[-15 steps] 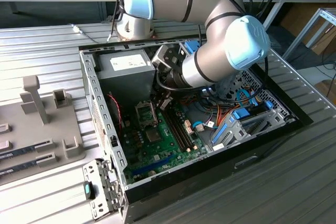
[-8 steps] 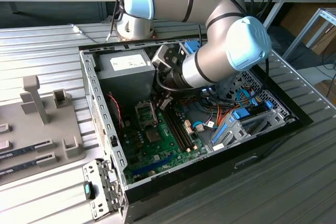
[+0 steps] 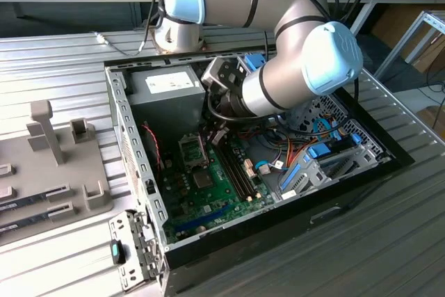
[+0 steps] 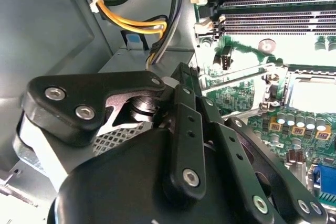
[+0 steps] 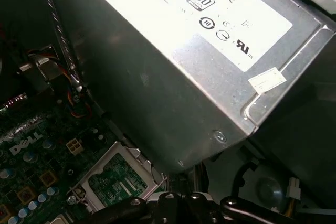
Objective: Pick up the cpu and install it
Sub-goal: 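Close the cpu cover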
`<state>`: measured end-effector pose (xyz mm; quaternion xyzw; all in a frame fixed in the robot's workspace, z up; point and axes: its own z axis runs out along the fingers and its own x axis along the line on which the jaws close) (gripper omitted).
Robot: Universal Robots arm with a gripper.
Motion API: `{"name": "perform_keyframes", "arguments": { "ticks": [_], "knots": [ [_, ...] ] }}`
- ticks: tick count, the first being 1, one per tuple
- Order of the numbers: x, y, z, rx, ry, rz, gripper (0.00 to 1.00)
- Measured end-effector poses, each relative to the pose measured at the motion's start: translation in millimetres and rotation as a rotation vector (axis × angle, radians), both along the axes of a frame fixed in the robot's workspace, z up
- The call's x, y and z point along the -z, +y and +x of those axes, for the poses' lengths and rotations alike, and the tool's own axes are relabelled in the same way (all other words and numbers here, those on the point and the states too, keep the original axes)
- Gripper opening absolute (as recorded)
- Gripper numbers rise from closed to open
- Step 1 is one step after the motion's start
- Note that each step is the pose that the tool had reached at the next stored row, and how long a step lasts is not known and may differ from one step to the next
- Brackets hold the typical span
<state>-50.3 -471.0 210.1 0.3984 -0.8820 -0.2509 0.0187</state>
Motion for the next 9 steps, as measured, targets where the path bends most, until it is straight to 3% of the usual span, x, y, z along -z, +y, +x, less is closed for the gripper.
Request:
{"name": "perform_keyframes", "arguments": {
  "ticks": [4,5,9],
  "knots": [
    [-1.7,-1.1,0.3,0.0,0.0004,0.0171,0.11],
    [-1.0,-1.7,0.8,0.0,0.003,0.0204,0.11],
    [3.4,-2.4,2.6,0.0,0.0105,0.0263,0.11]
  ]
}}
